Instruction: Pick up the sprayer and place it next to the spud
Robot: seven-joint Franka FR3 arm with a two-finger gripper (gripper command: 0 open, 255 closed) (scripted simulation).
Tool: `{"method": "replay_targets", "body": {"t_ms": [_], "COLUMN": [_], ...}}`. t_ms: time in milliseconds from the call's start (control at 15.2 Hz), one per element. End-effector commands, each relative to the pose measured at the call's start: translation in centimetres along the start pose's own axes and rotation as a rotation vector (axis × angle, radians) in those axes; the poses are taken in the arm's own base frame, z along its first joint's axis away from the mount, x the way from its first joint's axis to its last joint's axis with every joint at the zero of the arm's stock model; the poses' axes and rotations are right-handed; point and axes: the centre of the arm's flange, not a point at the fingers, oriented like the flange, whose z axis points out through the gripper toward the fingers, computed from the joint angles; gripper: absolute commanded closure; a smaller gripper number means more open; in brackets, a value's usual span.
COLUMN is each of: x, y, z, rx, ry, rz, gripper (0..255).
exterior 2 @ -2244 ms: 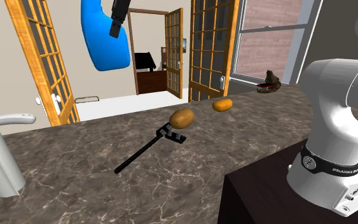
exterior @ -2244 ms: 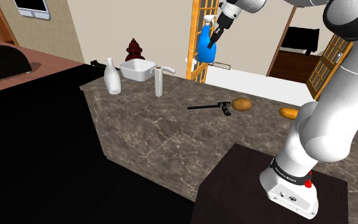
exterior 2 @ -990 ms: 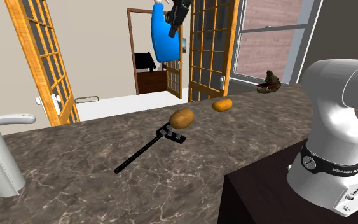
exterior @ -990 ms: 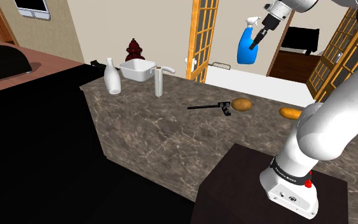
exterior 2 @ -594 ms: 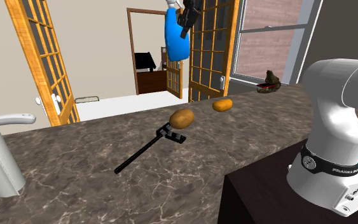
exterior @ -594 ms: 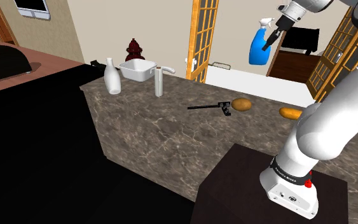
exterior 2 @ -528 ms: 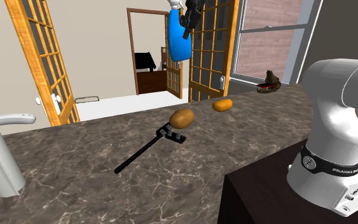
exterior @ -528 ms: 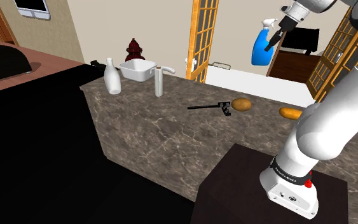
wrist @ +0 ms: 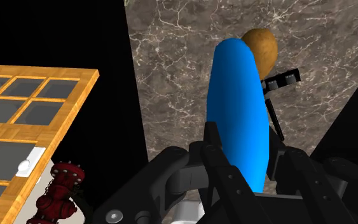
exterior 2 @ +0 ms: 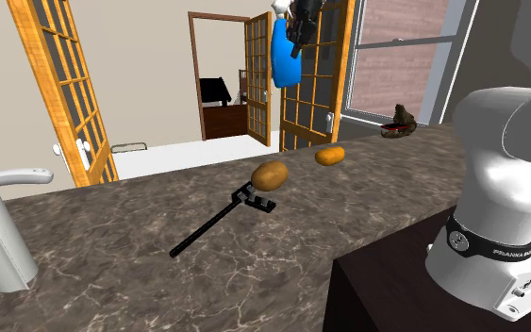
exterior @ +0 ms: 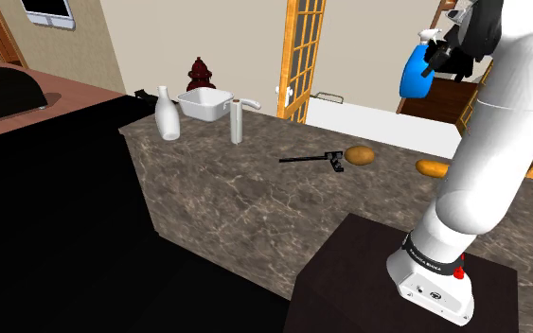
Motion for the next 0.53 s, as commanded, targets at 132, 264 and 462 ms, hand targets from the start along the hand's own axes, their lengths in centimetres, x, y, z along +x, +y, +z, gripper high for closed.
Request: {"method": "replay_targets", "body": {"t_ms": [132, 264, 462], "x": [-4.2, -6.4, -9.6], "y": [2.2, 3.4, 5.3], "z": [-1.7, -2.6, -3.9], "rx": [0.001, 0.001, 0.001], "ry": [0.008, 0.008, 0.008], "rz": [-0.007, -0.007, -0.007], "gripper": [255, 255, 255]}}
